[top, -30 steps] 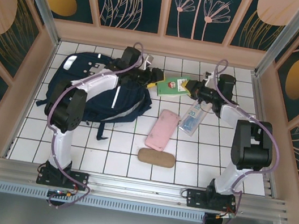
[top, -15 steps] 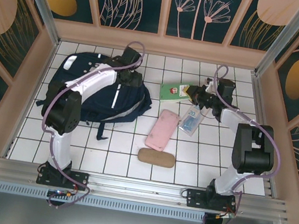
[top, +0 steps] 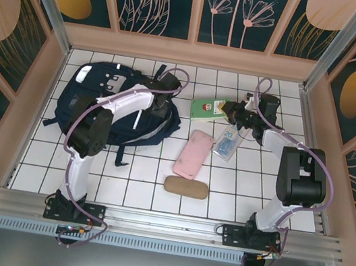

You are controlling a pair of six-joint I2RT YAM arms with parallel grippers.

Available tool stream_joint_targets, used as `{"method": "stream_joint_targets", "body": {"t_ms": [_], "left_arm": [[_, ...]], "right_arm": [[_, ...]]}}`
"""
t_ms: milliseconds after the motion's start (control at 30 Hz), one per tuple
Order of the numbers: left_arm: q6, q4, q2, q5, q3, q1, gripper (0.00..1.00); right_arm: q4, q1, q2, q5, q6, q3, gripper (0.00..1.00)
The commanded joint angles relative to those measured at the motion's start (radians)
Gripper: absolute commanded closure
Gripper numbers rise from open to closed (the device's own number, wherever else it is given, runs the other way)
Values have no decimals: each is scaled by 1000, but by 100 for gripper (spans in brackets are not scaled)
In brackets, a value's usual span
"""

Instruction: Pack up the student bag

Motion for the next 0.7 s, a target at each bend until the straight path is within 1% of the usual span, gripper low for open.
{"method": "stream_joint_targets", "body": {"t_ms": [0,233,300,467,667], "left_arm": [[2,-46,-47,-33,50,5,100],[-32,-71,-147,135,169,44,100],[-48,-84,-167,206,205,74,100],[-74,-82,-215,433,251,157,100],[-79,-62,-271,591,294,251,100]], "right_arm": [[69,19,-46,14,32,-12,100],[155,65,-23,47,100,-22,100],[182,88,-12,63,123,-19,100],[267,151,25,112,182,-2,100],[348,240,93,174,234,55,100]]}}
